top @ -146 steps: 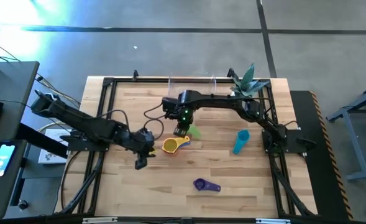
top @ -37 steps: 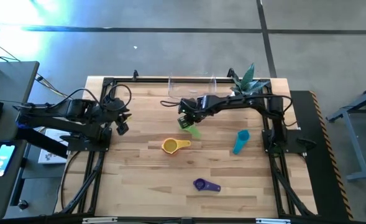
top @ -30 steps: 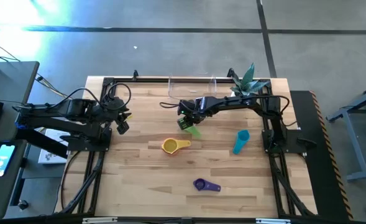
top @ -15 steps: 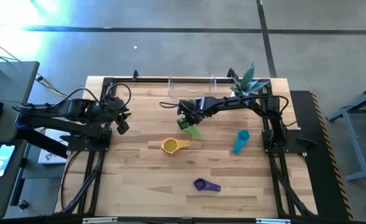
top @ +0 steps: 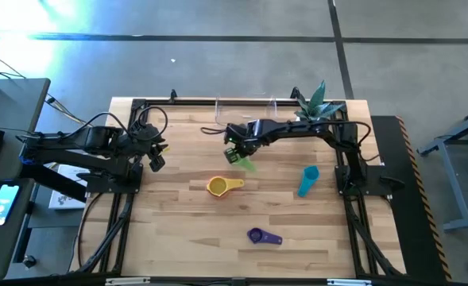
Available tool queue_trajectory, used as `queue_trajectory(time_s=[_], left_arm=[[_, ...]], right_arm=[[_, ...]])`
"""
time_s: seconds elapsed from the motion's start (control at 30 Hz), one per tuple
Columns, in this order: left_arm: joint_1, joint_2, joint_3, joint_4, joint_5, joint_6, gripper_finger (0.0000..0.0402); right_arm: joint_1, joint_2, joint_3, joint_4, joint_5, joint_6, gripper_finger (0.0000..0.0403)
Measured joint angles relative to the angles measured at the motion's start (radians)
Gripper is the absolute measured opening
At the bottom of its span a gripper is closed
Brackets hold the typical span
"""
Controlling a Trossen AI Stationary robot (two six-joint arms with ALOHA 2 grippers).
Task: Nest measuring cups in basket
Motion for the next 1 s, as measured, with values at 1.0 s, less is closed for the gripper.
queue_trajectory(time_s=[1.0], left_arm=[[0.000, 0.000, 0.000, 0.001, 0.000, -0.001, 0.0090]], right_arm=[[0.108, 0.041, 0.306, 0.010, -0.312, -0.564, 0.0000]])
